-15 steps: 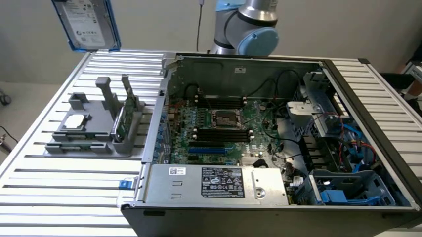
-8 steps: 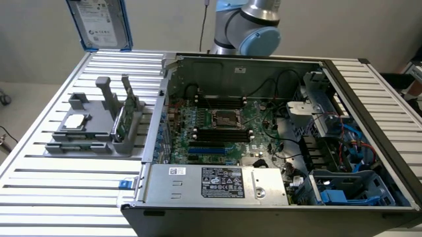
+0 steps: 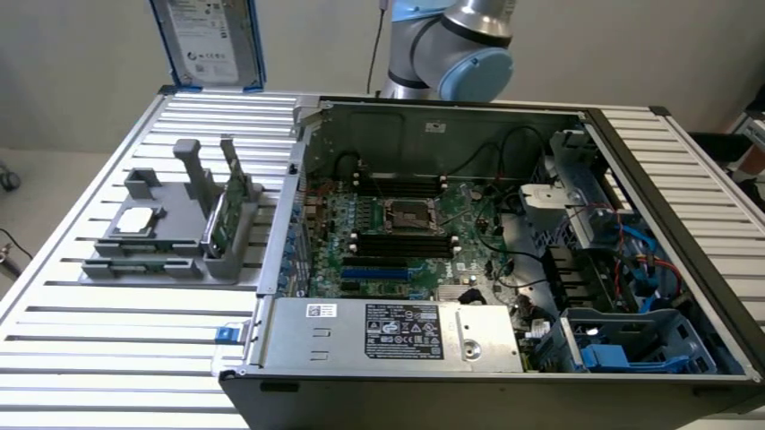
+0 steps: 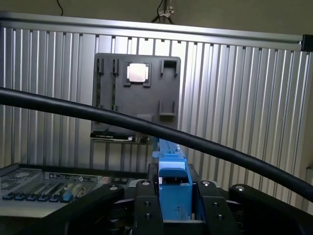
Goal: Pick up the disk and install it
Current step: 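Pick up the disk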
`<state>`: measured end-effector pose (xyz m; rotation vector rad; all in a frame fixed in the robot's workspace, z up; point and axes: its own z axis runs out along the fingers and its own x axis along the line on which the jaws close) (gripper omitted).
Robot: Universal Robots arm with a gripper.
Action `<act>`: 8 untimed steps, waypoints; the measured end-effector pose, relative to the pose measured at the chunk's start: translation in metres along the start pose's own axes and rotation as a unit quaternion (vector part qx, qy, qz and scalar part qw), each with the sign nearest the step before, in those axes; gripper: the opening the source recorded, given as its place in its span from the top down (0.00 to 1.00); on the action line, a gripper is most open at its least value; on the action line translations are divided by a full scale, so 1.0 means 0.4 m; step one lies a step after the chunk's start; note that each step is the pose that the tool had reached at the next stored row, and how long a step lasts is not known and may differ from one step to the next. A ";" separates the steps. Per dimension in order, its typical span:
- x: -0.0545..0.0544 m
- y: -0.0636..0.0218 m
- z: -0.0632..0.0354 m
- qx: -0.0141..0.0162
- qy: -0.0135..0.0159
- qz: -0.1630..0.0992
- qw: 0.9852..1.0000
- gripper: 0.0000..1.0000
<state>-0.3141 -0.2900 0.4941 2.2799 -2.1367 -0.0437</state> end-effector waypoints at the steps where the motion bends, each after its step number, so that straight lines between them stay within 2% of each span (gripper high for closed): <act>1: 0.003 -0.011 -0.003 0.000 0.000 0.000 1.000 0.67; 8: 0.025 -0.089 -0.026 -0.001 0.000 0.000 1.000 0.67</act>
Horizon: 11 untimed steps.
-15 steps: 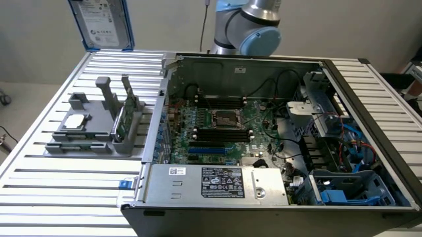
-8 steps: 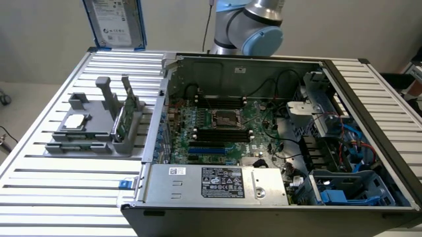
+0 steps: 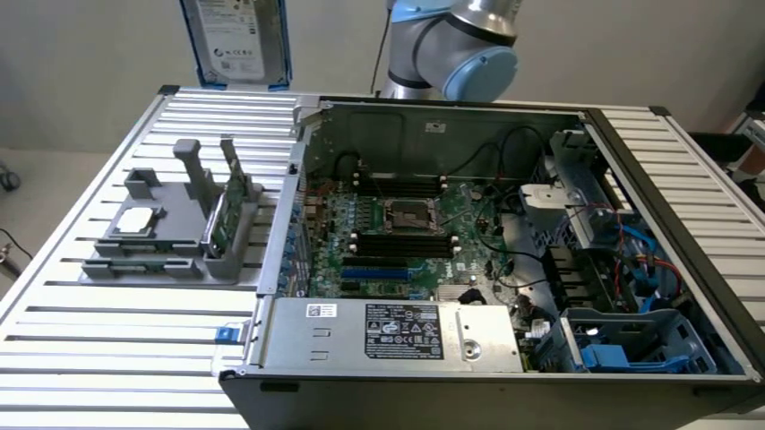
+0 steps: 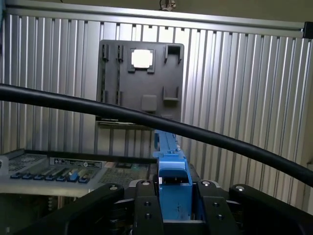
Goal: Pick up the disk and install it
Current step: 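Pick up the disk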
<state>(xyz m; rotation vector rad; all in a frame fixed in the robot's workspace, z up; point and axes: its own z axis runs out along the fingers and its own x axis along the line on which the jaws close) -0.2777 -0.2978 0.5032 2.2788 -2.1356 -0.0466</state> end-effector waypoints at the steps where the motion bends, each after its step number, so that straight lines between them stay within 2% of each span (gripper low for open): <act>1: 0.004 -0.011 -0.004 0.000 0.000 0.000 1.000 0.67; 11: 0.043 -0.121 -0.042 -0.001 0.000 0.000 1.000 0.67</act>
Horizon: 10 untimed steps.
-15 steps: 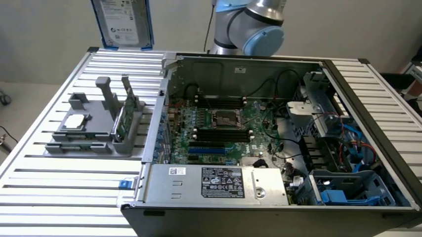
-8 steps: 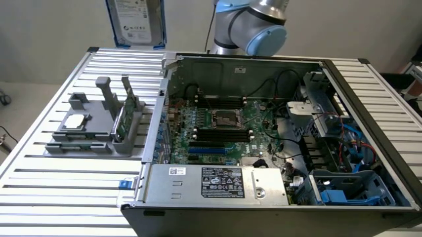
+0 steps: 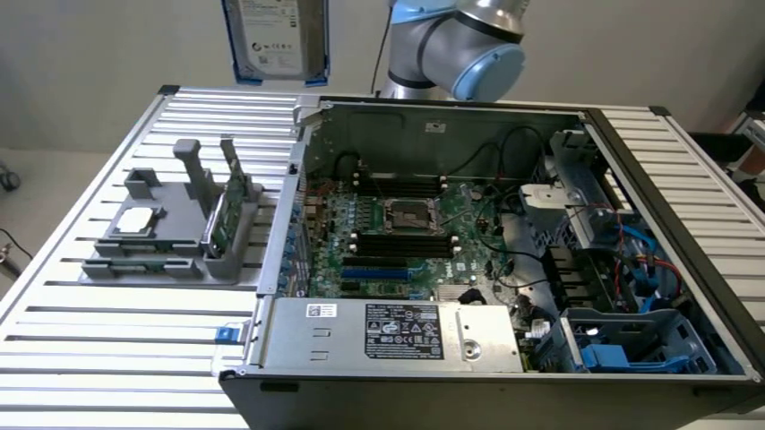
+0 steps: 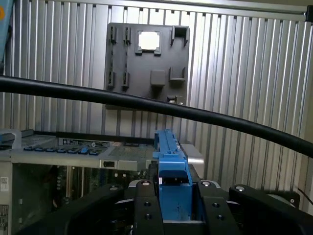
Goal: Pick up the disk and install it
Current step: 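Pick up the disk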
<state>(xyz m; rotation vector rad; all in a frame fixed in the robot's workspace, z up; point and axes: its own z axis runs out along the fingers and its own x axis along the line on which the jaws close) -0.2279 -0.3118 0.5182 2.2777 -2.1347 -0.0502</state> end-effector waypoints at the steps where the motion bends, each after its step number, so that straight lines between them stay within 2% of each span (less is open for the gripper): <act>1: 0.005 -0.012 -0.004 0.000 0.000 0.000 1.000 0.67; 5: 0.025 -0.052 -0.019 -0.001 0.000 0.000 1.000 0.67; 10: 0.052 -0.093 -0.031 -0.002 0.000 0.000 1.000 0.67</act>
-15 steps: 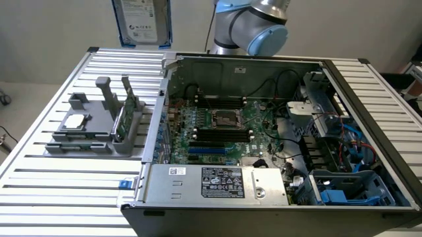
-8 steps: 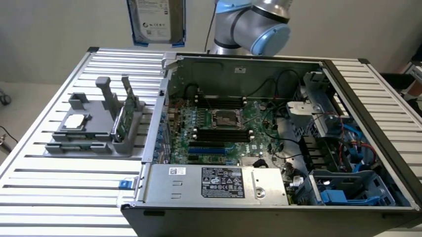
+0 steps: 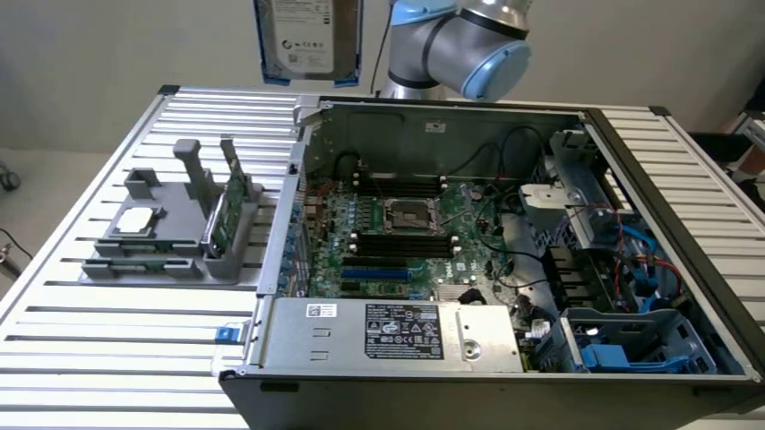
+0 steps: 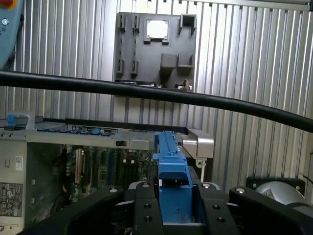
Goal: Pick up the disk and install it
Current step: 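Pick up the disk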
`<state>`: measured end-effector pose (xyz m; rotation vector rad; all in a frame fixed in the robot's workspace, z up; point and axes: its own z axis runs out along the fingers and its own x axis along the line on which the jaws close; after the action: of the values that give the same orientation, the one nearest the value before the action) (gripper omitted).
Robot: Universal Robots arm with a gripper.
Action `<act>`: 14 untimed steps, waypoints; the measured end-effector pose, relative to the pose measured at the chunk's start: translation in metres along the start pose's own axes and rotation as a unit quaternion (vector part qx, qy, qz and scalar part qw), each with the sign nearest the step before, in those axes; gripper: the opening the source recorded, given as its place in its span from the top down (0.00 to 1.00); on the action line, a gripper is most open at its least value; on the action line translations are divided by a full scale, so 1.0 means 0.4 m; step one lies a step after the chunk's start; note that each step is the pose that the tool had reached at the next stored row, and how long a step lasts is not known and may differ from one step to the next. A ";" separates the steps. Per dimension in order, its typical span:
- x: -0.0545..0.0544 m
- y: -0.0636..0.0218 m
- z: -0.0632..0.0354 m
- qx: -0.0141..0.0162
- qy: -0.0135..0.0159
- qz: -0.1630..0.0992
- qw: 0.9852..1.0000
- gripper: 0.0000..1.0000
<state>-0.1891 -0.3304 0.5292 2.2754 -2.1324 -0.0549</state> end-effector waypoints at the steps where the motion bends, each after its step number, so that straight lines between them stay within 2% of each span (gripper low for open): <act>1: 0.006 -0.007 -0.002 0.000 0.000 0.000 1.000 0.67; 9: 0.054 -0.066 -0.015 -0.002 0.000 0.000 1.000 0.67; 14: 0.083 -0.110 -0.020 -0.003 0.000 0.000 1.000 0.67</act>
<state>-0.1428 -0.3609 0.5350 2.2727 -2.1300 -0.0614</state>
